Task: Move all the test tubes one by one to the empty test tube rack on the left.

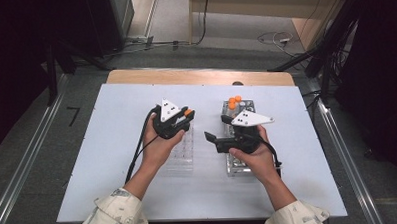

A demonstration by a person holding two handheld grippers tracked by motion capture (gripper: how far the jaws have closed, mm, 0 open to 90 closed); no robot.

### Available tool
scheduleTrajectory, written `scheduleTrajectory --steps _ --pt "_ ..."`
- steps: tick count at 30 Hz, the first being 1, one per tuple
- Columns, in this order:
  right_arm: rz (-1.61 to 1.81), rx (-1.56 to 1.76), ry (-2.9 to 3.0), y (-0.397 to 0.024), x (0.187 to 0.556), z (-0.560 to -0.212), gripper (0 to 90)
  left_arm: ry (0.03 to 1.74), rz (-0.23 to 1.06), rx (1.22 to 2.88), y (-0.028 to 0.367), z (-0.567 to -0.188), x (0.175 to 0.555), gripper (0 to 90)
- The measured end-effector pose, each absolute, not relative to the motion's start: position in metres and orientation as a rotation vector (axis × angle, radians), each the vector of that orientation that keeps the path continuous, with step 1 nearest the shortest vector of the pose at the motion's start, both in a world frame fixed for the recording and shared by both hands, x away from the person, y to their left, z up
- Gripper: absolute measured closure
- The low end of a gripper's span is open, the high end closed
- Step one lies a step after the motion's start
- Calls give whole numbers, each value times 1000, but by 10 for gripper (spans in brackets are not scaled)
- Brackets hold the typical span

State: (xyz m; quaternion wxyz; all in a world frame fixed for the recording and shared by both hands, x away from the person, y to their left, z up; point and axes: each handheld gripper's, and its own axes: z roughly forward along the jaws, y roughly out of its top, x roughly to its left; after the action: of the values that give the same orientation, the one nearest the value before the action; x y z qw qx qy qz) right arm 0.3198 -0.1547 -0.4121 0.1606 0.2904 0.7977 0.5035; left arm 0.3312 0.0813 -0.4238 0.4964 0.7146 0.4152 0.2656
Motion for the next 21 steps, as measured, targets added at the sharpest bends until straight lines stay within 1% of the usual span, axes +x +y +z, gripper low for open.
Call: scheduleTrajectory --steps 3,7,10,11,13,14,17,21 --pt "1436 829 2281 -155 320 -412 171 1005 644 1737 81 -424 331 693" --pt "1437 835 2280 -155 320 -412 173 1005 627 1732 80 -424 331 624" --pt "1435 834 2281 -155 320 -412 173 1000 620 1729 80 -423 330 618" --pt "1434 835 2282 -155 320 -413 173 1001 615 1721 79 -423 330 595" --pt "1435 833 2282 -155 320 -413 173 998 611 1719 80 -422 329 589" --pt "1435 832 2282 -155 320 -413 172 998 605 1712 80 -421 329 567" --pt "1435 834 2282 -155 320 -413 173 992 594 1701 81 -420 328 544" --pt "1435 837 2282 -156 320 -413 173 988 551 1698 82 -417 326 507"
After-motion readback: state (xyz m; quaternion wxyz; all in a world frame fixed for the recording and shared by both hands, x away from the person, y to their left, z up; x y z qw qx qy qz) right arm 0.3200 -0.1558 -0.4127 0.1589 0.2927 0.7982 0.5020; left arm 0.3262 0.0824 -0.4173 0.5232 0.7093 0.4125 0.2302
